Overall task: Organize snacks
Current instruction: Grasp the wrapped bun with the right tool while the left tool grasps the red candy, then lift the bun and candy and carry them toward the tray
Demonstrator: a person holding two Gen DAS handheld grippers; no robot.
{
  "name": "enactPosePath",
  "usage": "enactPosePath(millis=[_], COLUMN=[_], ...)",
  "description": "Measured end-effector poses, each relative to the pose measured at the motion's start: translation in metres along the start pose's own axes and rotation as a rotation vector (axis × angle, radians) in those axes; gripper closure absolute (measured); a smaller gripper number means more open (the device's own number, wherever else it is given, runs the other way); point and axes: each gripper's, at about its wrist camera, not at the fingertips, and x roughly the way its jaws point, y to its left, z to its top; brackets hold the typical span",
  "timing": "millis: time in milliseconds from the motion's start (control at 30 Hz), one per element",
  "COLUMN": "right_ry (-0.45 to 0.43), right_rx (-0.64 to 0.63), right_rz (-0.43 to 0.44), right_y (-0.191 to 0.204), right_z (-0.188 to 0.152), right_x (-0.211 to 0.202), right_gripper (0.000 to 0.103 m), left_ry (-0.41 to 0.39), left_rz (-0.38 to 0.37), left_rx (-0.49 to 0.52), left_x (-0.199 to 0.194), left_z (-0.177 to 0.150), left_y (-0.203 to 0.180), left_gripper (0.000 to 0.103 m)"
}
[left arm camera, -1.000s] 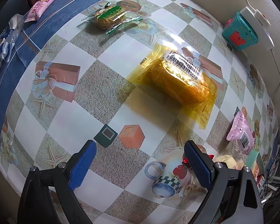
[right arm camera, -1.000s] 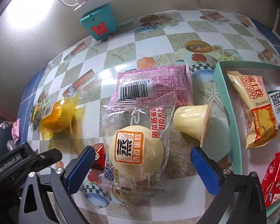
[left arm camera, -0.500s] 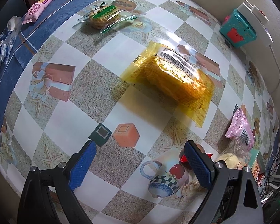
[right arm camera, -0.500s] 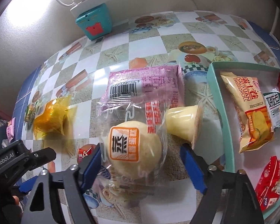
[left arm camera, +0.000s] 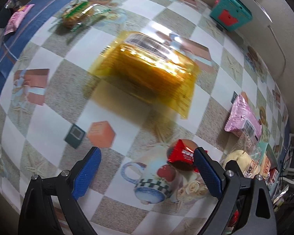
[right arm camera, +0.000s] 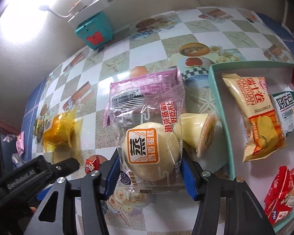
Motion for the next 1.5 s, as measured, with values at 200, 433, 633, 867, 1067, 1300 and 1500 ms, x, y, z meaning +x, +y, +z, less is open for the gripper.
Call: enactPosePath(millis=[200,433,633,867,1067,1300,1500], right_ry=[0.005,0.010,0.017,0.024,0.026,0.031,0.039], right_rx=[0.034,0.058,0.075,0.077,0.079,0.075,0.068], right_rz=[0.046,0.071,0.091,0.096,0.098,0.100,0.097], right_y=[-0.009,-0.013,-0.017,-0.019,-0.019,-0.018,-0.016], right_z=[0.004,0.006,0.005,0.005,0.005,0.005,0.004], right_x=[-0.004,-0.008,-0.008,-0.008,-0.007,-0.006,-0.005], right_gripper=[0.045,0.045,0.045,0.045,0.045,0.045,0.045], left_ry=[0.000,-0.002,-0.023,-0.040,-0.035,-0.032,-0.048], left_rz=[0.001,0.020,0.052,0.062,0.041,0.004,-0.011], left_rx=[0.032,0.098,0.171,0.220,0.218,0.196,0.170], left_x=[0.007,0.021,0.026,0.029,0.025,0.022,0.015], left_z=[-0.002,-0.009,-0.016,-0.018,-0.018,-0.015,-0.009], left_y=[-0.016,-0.046,-0.077,-0.103,-0.108,-0.101,-0.086], left_gripper=[0.008,0.008,0.022,0.044,0.070,0.076,0.077])
